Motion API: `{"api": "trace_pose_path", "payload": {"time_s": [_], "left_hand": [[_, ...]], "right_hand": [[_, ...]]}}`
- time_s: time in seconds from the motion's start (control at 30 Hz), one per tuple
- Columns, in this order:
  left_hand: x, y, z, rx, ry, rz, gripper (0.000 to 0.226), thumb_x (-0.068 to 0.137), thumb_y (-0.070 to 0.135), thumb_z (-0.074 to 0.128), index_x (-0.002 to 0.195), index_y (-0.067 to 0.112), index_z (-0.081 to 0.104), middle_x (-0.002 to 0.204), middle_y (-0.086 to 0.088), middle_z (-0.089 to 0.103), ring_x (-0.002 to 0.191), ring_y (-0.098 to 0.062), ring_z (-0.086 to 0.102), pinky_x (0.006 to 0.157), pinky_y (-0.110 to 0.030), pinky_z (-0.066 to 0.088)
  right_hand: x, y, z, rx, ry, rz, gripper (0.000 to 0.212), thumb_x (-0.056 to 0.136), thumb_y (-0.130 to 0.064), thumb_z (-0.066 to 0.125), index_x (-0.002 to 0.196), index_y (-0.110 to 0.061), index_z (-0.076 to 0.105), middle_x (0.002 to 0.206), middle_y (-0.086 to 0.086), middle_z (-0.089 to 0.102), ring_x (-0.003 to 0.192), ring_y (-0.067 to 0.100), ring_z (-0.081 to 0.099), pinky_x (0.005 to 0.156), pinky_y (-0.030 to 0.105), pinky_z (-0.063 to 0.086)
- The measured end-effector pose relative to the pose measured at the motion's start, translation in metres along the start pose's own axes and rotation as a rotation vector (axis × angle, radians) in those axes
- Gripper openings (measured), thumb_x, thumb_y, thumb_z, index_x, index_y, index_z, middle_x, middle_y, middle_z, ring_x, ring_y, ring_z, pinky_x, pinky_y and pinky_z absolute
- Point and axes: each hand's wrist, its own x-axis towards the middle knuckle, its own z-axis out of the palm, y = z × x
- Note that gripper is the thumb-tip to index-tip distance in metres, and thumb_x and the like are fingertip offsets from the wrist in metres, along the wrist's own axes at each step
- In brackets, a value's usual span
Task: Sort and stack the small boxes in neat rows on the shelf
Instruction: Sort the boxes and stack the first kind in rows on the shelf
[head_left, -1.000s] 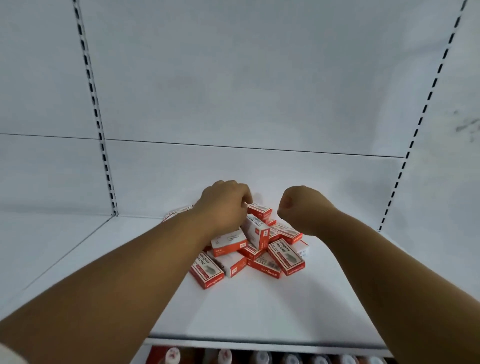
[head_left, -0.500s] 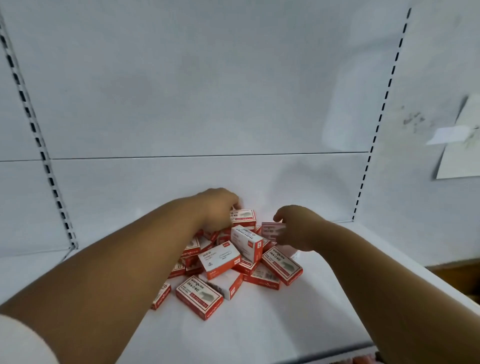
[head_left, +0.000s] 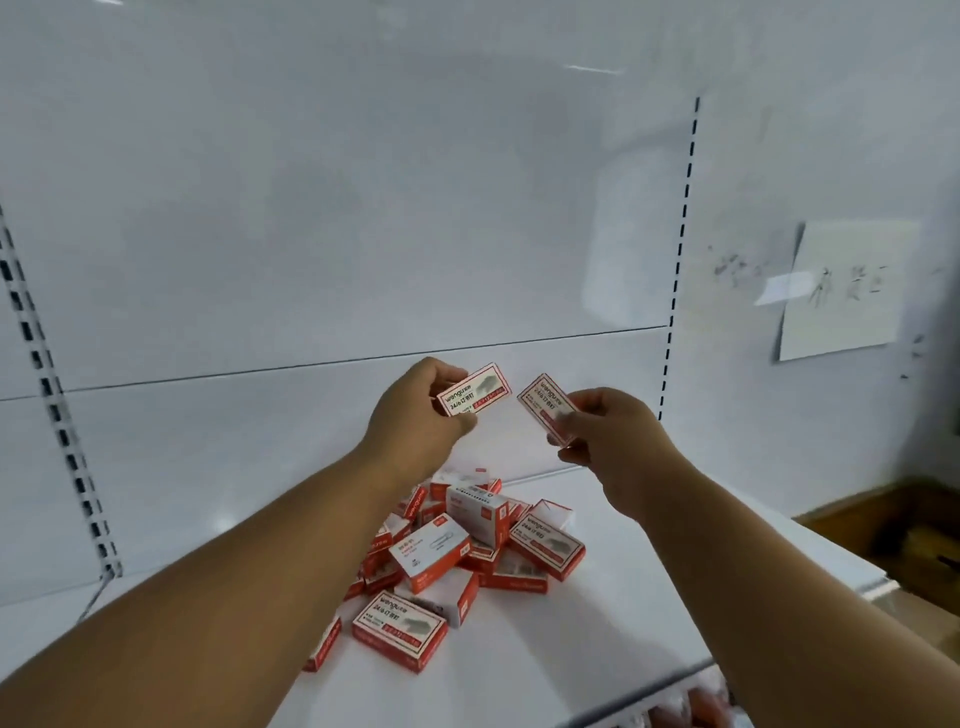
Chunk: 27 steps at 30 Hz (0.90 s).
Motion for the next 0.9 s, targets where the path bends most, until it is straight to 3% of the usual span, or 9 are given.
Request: {"api": "trace_pose_path", "payload": {"time_s": [0.13,0.23,0.37,0.53,0.67,0.77,0.83,0.9], "left_hand": [[-0.002,0.021,0.025,-0.270,-0.035,-0.180,0.027,0.087,0.013,0.073,0.107,0.025,0.059,0.107,0.004,0.069,0.080,-0.013,0.072,0.075,-0.031,0.061],[-0.003,0.036,0.050,-0.350,-0.073,-0.251,0.021,0.087,0.009,0.072,0.101,0.019,0.061,0.105,-0.002,0.070,0.081,-0.017,0.073,0.074,-0.034,0.062],[0.002,0.053,0.087,-0.343,-0.086,-0.294,0.024,0.087,0.003,0.068,0.103,0.019,0.059,0.108,-0.008,0.070,0.084,-0.022,0.073,0.073,-0.036,0.063],[0.011,0.069,0.142,-0.296,-0.090,-0.348,0.042,0.089,-0.003,0.059,0.116,0.029,0.057,0.110,-0.009,0.066,0.081,-0.022,0.073,0.073,-0.036,0.063],[0.026,0.074,0.192,-0.249,-0.078,-0.366,0.044,0.090,-0.005,0.051,0.115,0.030,0.061,0.114,-0.007,0.062,0.088,-0.026,0.071,0.073,-0.040,0.063],[0.037,0.066,0.227,-0.084,-0.046,-0.372,0.042,0.085,0.000,0.055,0.111,0.033,0.062,0.111,-0.002,0.063,0.093,-0.026,0.068,0.073,-0.043,0.062],[0.041,0.057,0.247,-0.029,-0.014,-0.425,0.030,0.082,0.007,0.058,0.099,0.031,0.064,0.103,0.001,0.066,0.088,-0.025,0.069,0.072,-0.047,0.062],[0.045,0.049,0.264,0.024,0.026,-0.465,0.013,0.080,0.016,0.064,0.087,0.027,0.063,0.097,0.003,0.068,0.087,-0.025,0.069,0.075,-0.046,0.061]], "right_hand": [[-0.004,-0.009,-0.022,0.175,-0.018,0.003,0.053,0.083,0.014,0.060,0.126,-0.014,0.051,0.107,0.021,0.065,0.088,0.035,0.072,0.075,0.041,0.060],[-0.003,-0.012,-0.043,0.136,-0.044,-0.019,0.061,0.083,0.020,0.053,0.130,-0.020,0.051,0.107,0.024,0.060,0.090,0.038,0.070,0.079,0.048,0.060],[0.008,-0.003,-0.075,0.075,-0.034,0.010,0.050,0.085,0.017,0.050,0.122,-0.017,0.057,0.102,0.021,0.062,0.088,0.038,0.071,0.078,0.050,0.060],[0.048,0.018,-0.121,-0.217,-0.030,0.016,0.048,0.085,0.006,0.054,0.124,-0.020,0.061,0.092,0.008,0.069,0.074,0.025,0.068,0.069,0.038,0.058],[0.087,0.035,-0.155,-0.330,-0.091,0.055,0.053,0.083,0.003,0.059,0.131,-0.021,0.058,0.095,0.007,0.070,0.065,0.024,0.064,0.058,0.031,0.053],[0.113,0.048,-0.170,-0.488,-0.096,0.055,0.030,0.083,-0.004,0.063,0.111,-0.014,0.059,0.092,0.012,0.069,0.061,0.028,0.065,0.048,0.027,0.047],[0.127,0.055,-0.175,-0.645,-0.118,0.025,0.011,0.081,-0.006,0.061,0.092,-0.006,0.063,0.082,0.014,0.072,0.066,0.032,0.071,0.051,0.028,0.048],[0.142,0.063,-0.174,-0.774,-0.178,-0.003,0.011,0.080,-0.008,0.059,0.086,-0.002,0.066,0.075,0.014,0.071,0.071,0.032,0.072,0.052,0.028,0.049]]}}
